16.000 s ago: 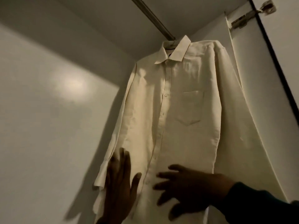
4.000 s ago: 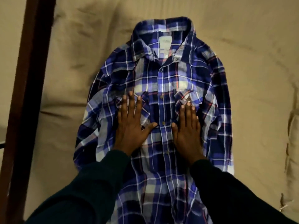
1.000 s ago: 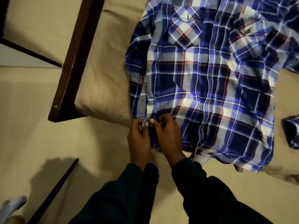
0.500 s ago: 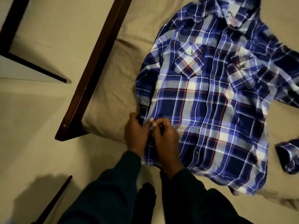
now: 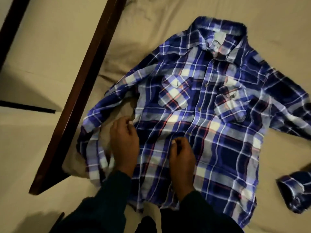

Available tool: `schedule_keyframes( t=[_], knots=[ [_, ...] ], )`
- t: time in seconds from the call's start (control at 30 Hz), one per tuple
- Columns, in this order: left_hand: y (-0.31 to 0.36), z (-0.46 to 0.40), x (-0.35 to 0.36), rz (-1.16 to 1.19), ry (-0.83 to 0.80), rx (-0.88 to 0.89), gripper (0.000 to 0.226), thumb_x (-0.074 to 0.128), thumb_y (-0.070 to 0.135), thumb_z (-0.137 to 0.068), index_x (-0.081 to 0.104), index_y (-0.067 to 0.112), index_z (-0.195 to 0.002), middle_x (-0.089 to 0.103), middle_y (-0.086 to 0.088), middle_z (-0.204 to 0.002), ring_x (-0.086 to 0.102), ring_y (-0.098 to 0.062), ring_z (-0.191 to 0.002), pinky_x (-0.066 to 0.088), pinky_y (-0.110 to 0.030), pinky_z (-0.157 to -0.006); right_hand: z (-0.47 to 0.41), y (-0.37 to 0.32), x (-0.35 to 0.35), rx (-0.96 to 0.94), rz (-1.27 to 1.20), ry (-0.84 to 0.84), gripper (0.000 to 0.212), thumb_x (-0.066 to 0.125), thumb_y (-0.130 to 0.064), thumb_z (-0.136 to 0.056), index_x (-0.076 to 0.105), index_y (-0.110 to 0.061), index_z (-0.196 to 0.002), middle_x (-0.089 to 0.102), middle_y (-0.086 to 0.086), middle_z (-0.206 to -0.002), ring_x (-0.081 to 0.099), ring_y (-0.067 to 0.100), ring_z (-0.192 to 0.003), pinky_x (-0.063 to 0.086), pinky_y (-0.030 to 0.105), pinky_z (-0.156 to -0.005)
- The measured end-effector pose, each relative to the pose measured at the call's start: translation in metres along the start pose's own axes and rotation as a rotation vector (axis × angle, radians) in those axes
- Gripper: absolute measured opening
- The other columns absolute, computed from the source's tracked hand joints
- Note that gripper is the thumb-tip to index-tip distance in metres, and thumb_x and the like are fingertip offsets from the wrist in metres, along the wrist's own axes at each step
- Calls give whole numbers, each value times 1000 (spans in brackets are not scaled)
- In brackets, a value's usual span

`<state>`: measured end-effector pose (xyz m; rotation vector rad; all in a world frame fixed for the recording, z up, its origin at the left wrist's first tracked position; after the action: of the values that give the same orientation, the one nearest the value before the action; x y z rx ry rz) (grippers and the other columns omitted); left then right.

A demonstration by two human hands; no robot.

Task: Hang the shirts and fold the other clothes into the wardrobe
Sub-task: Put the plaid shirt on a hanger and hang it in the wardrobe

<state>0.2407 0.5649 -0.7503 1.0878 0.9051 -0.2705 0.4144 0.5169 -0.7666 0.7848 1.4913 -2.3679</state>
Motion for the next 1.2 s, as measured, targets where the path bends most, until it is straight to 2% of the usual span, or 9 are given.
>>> schedule_keyframes(
  t=[0.13, 0.23, 0.3, 0.53, 0.67, 0.8, 0.93, 1.07, 1.2],
  knots=[
    [35, -41, 39, 126, -35, -104, 41, 51, 30, -101, 57, 4, -131, 64, -19, -124, 60, -38, -113, 49, -47, -94, -50, -3, -34, -3, 17, 68, 10, 52, -24, -103, 54, -25, -93, 60, -4, -82, 57, 12, -72, 44, 32, -62],
    [68, -66, 45, 44, 115, -120, 46, 61, 25, -95, 50, 1, -132, 54, -23, -133, 51, -40, -121, 38, -46, -100, -97, -14, -54, -19, -24, 87, 14, 50, -21, -103, 55, -21, -90, 59, 1, -76, 55, 19, -66, 40, 32, -57],
    [96, -75, 49, -165, 251, -25, 42, 63, 19, -89, 50, 2, -125, 46, -23, -134, 43, -42, -119, 28, -44, -98, -131, -21, -61, -41, -18, 120, 16, 51, -18, -103, 55, -19, -88, 59, 4, -73, 53, 23, -64, 36, 30, -56],
    [140, -117, 117, -42, 32, 329, 17, 52, 4, -96, 64, 5, -108, 60, -16, -108, 55, -35, -102, 41, -42, -89, -226, -33, -70, -57, -80, 232, 13, 47, -15, -103, 55, -14, -93, 64, 4, -81, 59, 16, -70, 48, 29, -64],
    [163, -165, 122, -56, 82, 365, 21, 55, 10, -95, 61, 8, -115, 62, -15, -109, 56, -34, -103, 40, -42, -88, -288, -33, -96, -10, -102, 397, 14, 39, -16, -105, 48, -14, -115, 61, 3, -80, 59, 23, -66, 54, 48, -64],
    [180, -204, 145, -197, -128, 148, 46, 52, 40, -102, 45, 11, -138, 65, -20, -118, 58, -41, -110, 40, -42, -77, -336, -31, -125, 212, -183, 537, 28, 37, -24, -108, 50, -9, -128, 40, 7, -66, 33, 17, -46, 33, 24, -39],
    [188, -221, 154, -258, -162, 150, 26, 59, 39, -98, 58, 18, -113, 68, -13, -109, 60, -37, -104, 36, -36, -71, -354, -22, -139, 278, -207, 453, 16, 42, -16, -105, 52, -20, -117, 60, 17, -80, 47, 15, -38, 35, 18, -34],
    [206, -241, 138, -197, 118, 254, 18, 49, 33, -102, 56, 18, -110, 68, -20, -97, 60, -44, -95, 31, -38, -67, -370, -24, -170, 118, -59, 511, 12, 44, -10, -94, 47, -21, -93, 57, 5, -79, 52, 19, -62, 40, 31, -56],
    [226, -271, 155, -130, 152, 468, 18, 41, 15, -96, 54, 10, -107, 66, -16, -97, 60, -39, -89, 35, -40, -67, -401, -31, -187, -4, 200, 577, 32, 41, -4, -91, 51, -5, -122, 61, 15, -103, 55, 30, -91, 30, 32, -72]
  ],
)
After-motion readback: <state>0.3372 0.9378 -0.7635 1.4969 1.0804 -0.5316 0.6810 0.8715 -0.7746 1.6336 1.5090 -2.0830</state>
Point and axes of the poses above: each hand's wrist, its own z-axis away from the middle knuckle, its own x-axis out of the palm, y = z × x, the point moved 3 cm from there along -z, towards the middle knuckle
